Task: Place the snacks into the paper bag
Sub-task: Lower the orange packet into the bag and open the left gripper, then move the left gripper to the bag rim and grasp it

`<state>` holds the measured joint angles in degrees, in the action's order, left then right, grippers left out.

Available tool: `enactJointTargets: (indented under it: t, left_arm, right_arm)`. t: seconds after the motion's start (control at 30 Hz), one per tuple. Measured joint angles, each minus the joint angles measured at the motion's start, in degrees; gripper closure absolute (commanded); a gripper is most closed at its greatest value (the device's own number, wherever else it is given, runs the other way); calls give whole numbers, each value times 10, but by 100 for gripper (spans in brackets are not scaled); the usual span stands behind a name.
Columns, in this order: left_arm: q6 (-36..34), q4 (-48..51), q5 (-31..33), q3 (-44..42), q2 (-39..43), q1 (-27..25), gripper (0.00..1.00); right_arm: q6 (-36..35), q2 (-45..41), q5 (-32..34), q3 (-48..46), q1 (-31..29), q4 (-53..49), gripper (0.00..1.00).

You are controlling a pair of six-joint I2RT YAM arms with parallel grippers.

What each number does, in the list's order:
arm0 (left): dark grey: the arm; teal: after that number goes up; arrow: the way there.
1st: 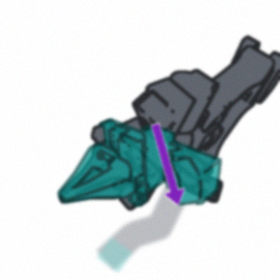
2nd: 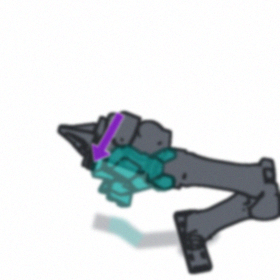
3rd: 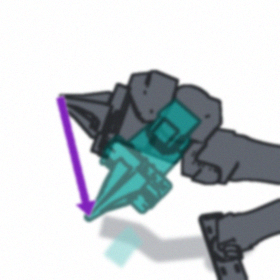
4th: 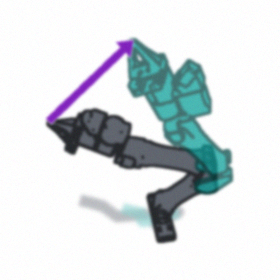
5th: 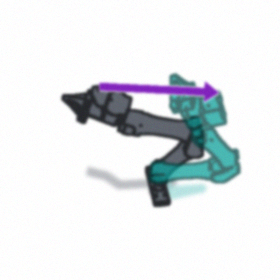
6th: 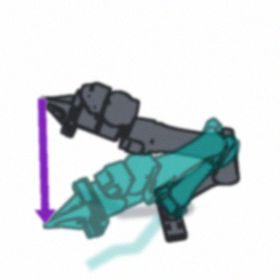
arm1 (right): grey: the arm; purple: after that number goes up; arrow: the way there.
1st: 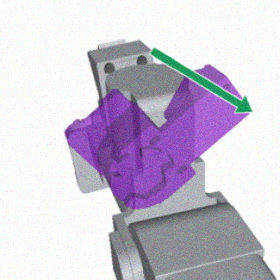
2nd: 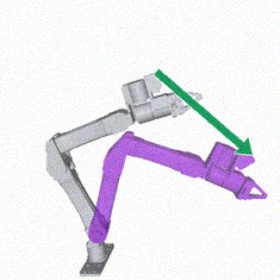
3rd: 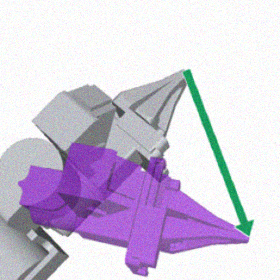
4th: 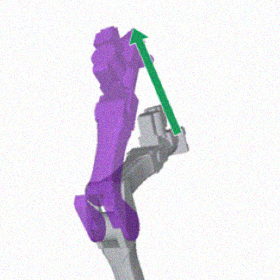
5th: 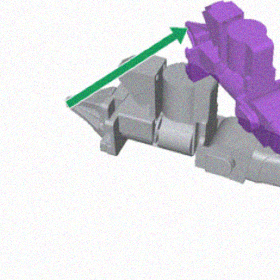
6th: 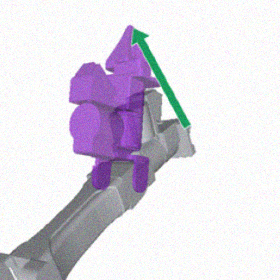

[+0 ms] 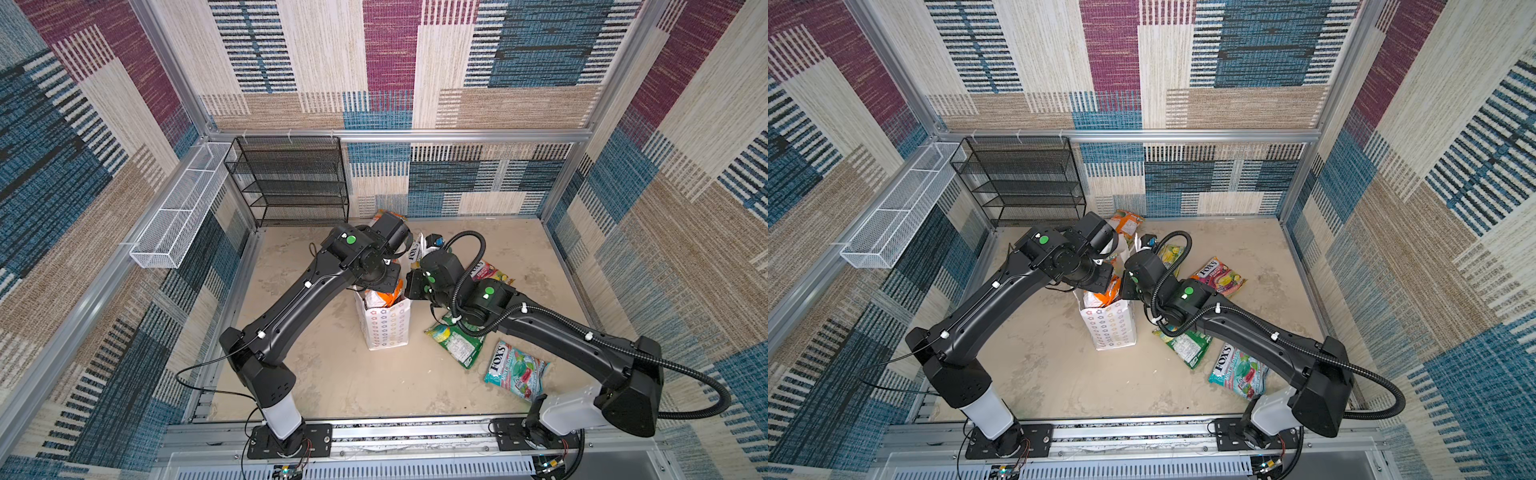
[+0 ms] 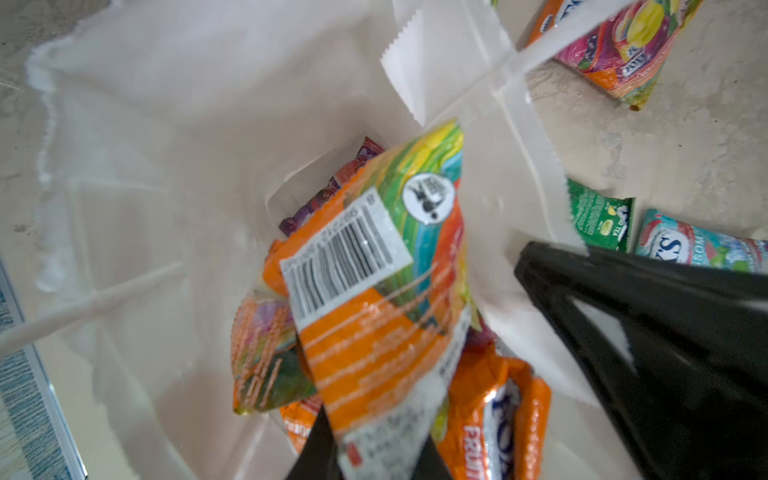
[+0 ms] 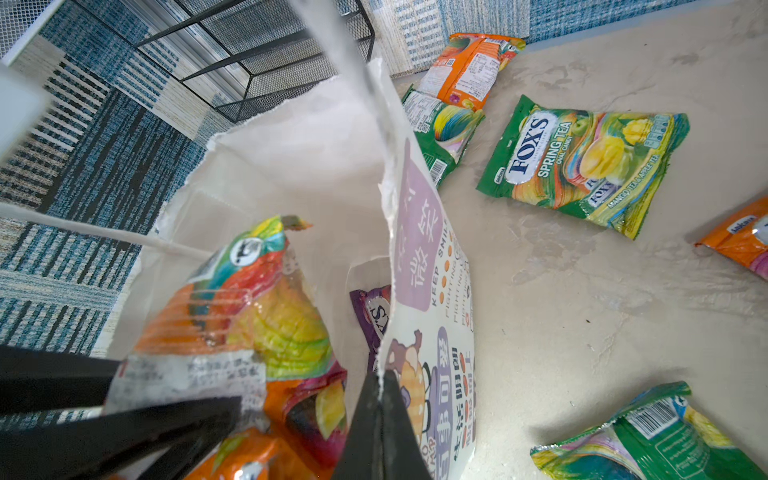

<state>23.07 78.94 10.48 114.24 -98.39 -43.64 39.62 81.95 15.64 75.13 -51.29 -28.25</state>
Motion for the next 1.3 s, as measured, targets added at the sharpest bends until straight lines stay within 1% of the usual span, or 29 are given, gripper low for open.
enactJointTargets:
  t: [0.07, 0.17, 0.4, 0.43, 0.57, 0.6, 0.73, 0.9, 1.03, 1.13, 1.3]
  left_arm:
    - [8, 3, 2, 1, 0, 0, 73]
    - [12, 8, 5, 11, -2, -2, 59]
    - [16, 20, -2, 64, 3, -2, 34]
    - [16, 20, -3, 75, 5, -2, 29]
    - [23, 21, 2, 96, 30, -2, 2]
    - [25, 21, 12, 96, 43, -2, 1]
    - [51, 27, 56, 92, 93, -1, 1]
    - [122, 38, 101, 14, 162, 7, 1]
    - [180, 43, 96, -50, 173, 32, 1]
    - [209, 35, 81, -83, 170, 52, 1]
    - [234, -12, 37, -119, 149, 74, 0]
  right_arm:
    - [0, 2, 0, 2, 0, -2, 100]
    - [0, 3, 0, 3, 0, -3, 100]
    - [0, 5, 0, 5, 0, -4, 100]
    - [0, 5, 0, 5, 0, -4, 100]
    - [0, 5, 0, 5, 0, -5, 100]
    - [0, 5, 0, 5, 0, -5, 100]
    - [0, 5, 0, 5, 0, -5, 100]
    - [0, 9, 0, 5, 0, -4, 100]
    - [0, 11, 0, 5, 0, -3, 100]
    - [0, 11, 0, 4, 0, -2, 100]
    - [0, 10, 0, 0, 0, 2, 100]
